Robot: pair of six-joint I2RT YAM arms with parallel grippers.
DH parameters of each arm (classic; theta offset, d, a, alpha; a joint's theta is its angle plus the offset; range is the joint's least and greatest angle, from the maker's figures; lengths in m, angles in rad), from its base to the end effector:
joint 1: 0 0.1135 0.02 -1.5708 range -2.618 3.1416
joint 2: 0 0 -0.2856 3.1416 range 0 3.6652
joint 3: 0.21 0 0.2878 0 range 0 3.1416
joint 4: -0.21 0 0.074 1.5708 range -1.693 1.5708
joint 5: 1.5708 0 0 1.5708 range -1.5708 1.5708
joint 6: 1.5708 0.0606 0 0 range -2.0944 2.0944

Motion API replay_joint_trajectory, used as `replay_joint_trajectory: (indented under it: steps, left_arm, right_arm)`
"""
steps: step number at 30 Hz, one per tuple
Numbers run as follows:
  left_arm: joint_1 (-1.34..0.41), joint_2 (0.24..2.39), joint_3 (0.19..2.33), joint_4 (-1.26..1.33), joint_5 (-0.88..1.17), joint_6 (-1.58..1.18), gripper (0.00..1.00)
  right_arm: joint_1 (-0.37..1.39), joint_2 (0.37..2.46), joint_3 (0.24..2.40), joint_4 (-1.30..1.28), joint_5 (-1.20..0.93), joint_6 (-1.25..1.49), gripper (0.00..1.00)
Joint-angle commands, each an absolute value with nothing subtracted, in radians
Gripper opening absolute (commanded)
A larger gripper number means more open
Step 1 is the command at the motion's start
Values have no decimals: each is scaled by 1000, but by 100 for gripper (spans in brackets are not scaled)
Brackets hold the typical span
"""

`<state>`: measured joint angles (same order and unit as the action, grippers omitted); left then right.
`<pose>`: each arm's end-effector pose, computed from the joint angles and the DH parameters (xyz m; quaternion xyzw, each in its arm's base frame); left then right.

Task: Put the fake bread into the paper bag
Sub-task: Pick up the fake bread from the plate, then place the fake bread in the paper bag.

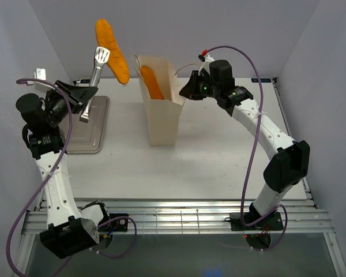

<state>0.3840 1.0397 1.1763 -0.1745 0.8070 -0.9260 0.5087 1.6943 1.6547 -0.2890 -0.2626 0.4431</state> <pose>0.2592 0.0575 0.4531 -0.1876 0.6913 -0.4433 0.5389 0.3978 0.2398 0.4030 -0.1026 0.8033 0.3589 0.4640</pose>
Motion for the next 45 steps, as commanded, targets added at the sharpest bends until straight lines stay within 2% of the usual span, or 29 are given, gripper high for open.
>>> replay_joint_trajectory:
  steps: [1, 8, 11, 17, 20, 27, 45]
  left_arm:
    - [345, 1043, 1278, -144, 836, -957, 0]
    - [227, 1049, 1328, -152, 825, -997, 0]
    - [115, 1052, 1299, -163, 763, -988, 0]
    - [-61, 1097, 1290, -222, 566, -931, 0]
    - [-167, 1124, 1299, -279, 396, -865, 0]
    - [-219, 1127, 1244, -279, 252, -818, 0]
    - [-249, 1069, 1169, -314, 311, -810, 0]
  right_arm:
    - [525, 1701, 1715, -302, -247, 457, 8]
    - [560, 1701, 1744, -301, -221, 491, 8]
    - [577, 1700, 1747, -293, -206, 505, 8]
    - [606, 1704, 1769, -296, -173, 512, 8]
    - [611, 1700, 1767, -298, -160, 514, 8]
    - [612, 1695, 1769, -305, -147, 508, 8]
    - [612, 1700, 1786, -324, -129, 486, 8]
